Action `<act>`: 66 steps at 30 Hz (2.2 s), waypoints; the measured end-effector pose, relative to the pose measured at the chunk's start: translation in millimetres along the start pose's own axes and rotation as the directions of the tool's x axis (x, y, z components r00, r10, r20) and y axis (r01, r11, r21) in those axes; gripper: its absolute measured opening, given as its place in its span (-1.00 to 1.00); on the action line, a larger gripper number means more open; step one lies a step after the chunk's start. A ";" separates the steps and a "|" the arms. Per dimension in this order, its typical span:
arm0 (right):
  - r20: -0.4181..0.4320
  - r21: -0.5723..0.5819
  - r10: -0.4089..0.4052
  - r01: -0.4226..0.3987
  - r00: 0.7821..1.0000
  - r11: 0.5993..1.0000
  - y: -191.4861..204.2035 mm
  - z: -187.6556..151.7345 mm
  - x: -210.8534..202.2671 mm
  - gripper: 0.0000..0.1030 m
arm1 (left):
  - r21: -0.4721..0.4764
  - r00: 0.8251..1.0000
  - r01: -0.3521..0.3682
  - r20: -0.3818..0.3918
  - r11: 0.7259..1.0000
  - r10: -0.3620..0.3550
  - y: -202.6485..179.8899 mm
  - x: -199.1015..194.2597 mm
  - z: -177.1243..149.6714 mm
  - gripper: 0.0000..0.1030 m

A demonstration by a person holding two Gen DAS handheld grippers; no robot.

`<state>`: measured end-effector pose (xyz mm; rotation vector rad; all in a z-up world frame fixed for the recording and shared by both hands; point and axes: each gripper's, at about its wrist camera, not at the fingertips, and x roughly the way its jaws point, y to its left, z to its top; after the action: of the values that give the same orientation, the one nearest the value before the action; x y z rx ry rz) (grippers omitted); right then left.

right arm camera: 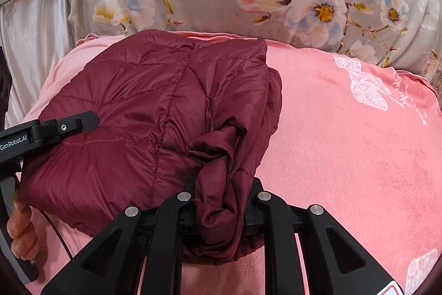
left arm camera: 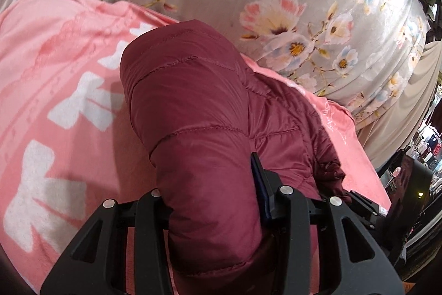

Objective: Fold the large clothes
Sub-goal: 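Lift the jacket bundle with both tools and fold it over onto itself, then lower the folded bundle onto the blanket and open both tools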

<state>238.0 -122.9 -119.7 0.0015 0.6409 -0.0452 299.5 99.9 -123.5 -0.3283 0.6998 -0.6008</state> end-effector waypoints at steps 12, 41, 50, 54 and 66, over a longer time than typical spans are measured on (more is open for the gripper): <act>0.149 0.038 -0.024 0.018 0.988 0.999 -2.6 19.1 -32.4 -0.72 | -0.001 0.999 0.029 0.043 1.000 -0.028 3.1 -6.0 3.3 -0.24; 0.080 0.006 -0.006 0.005 0.997 1.000 -16.5 23.5 -70.3 -0.81 | 0.084 0.933 -0.353 0.103 0.932 0.345 -52.9 -64.5 15.3 0.32; -0.058 0.057 0.003 0.000 0.998 0.998 -29.3 1.9 -21.4 -0.93 | 0.012 0.914 -0.406 -0.016 0.914 0.406 -59.2 -5.1 -3.1 0.32; -0.097 0.085 0.025 -0.017 0.995 0.996 -31.4 -7.7 -1.7 -0.93 | 0.017 0.885 -0.465 0.005 0.885 0.465 -44.2 10.8 -3.0 0.55; -0.139 0.085 0.030 -0.018 0.990 0.996 -15.0 -4.3 31.0 -0.93 | 0.109 0.881 -0.472 0.034 0.875 0.471 -20.7 59.8 26.3 0.58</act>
<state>259.7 -139.0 -141.5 0.0941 0.7796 -0.0488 345.6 49.1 -124.8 -0.0434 0.7042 -0.1703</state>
